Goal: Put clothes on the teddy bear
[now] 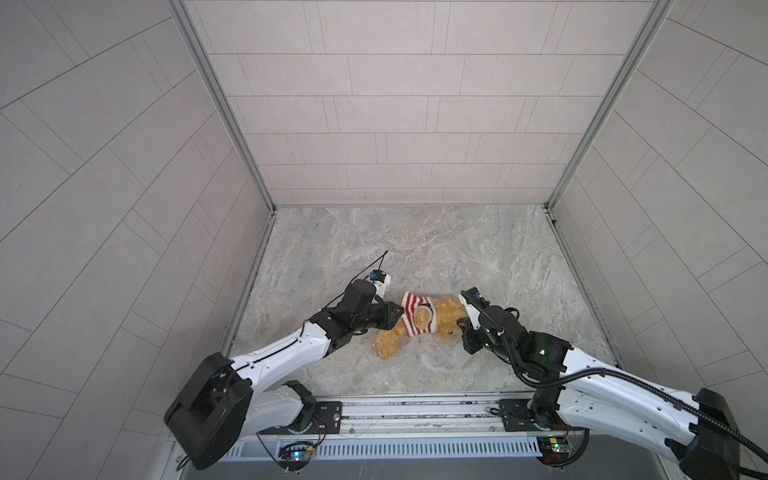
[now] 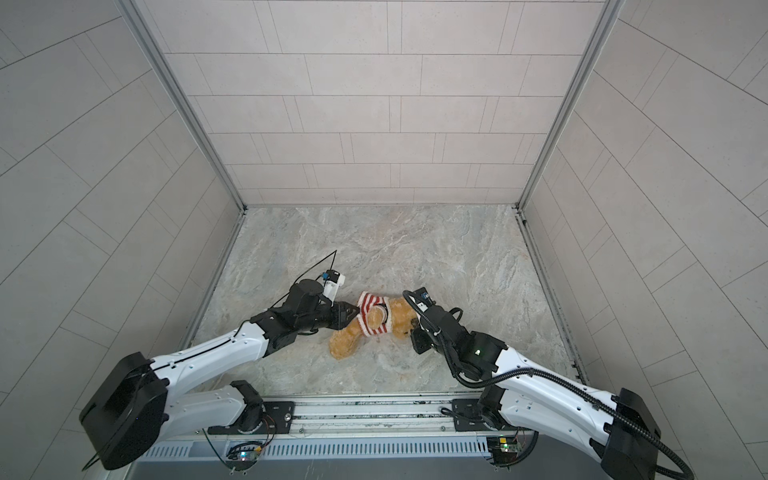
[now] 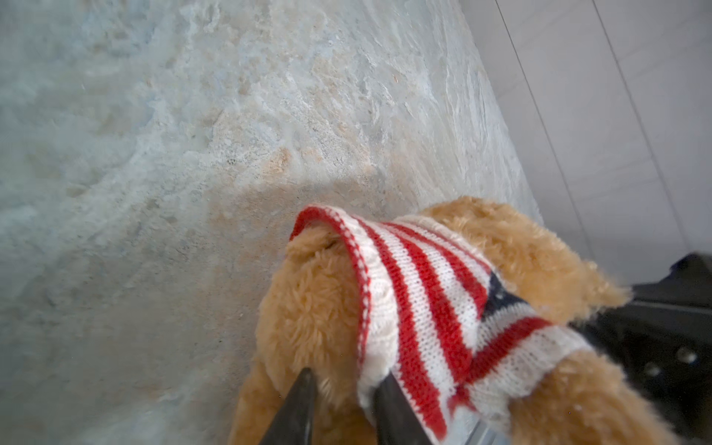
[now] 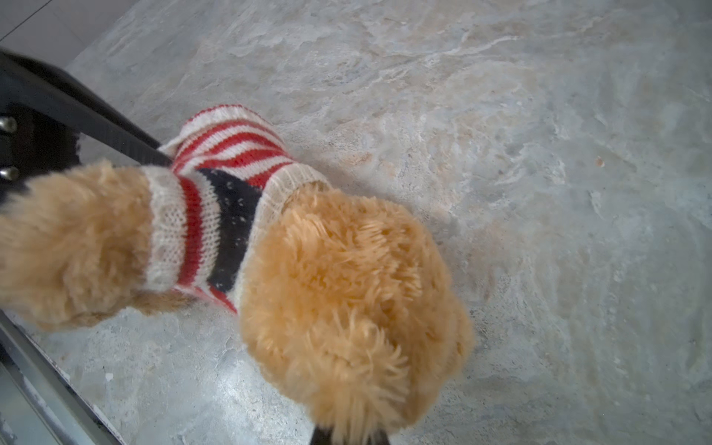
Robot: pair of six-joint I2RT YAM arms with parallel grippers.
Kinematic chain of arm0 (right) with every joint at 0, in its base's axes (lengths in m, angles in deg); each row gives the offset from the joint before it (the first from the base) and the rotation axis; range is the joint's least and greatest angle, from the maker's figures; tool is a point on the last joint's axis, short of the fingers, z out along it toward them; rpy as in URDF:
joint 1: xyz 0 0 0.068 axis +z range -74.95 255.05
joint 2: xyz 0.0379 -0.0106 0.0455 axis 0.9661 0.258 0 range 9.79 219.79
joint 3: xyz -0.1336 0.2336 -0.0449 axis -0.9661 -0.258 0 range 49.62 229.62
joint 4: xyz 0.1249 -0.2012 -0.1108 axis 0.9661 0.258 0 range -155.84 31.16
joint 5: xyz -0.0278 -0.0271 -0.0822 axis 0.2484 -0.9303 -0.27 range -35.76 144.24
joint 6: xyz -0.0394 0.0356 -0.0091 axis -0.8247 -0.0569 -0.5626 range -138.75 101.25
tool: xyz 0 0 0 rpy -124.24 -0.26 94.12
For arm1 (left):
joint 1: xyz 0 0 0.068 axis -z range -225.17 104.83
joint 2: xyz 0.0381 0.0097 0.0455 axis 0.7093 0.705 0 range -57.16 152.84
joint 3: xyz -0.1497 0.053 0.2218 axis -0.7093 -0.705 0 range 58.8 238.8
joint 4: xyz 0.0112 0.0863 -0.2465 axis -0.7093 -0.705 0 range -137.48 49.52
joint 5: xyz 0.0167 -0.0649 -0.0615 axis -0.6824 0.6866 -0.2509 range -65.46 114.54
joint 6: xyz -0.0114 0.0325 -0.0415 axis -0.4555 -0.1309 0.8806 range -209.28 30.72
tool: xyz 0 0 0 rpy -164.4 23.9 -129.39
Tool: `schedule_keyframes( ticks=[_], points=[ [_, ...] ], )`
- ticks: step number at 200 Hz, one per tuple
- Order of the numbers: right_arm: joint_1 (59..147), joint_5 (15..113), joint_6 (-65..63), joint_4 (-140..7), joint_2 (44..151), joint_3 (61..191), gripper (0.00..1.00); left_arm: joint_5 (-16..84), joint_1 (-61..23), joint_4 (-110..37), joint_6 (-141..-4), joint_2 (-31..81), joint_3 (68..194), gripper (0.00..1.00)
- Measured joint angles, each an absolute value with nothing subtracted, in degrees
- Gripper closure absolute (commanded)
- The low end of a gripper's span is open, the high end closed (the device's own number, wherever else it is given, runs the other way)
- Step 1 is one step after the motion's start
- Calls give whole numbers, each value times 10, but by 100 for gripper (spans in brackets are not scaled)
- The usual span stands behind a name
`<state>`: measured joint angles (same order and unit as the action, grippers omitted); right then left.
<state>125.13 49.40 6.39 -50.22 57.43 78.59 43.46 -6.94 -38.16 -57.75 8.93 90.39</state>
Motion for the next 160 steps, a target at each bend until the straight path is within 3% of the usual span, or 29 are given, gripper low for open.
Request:
schedule_keyframes(
  ticks=[42,54,83,127,160],
  points=[
    [1256,504,68,-497,560,803,100,380,-70,-486,-614,-67,905,32],
    [1256,499,72,-489,556,812,100,368,-69,-522,-626,-110,914,30],
    [1257,487,79,-479,554,833,100,376,-62,-562,-647,-139,941,34],
    [1262,481,84,-471,559,853,100,389,16,-564,-649,-66,983,38],
    [1264,480,85,-472,560,854,100,396,26,-546,-644,-15,991,53]
  ],
)
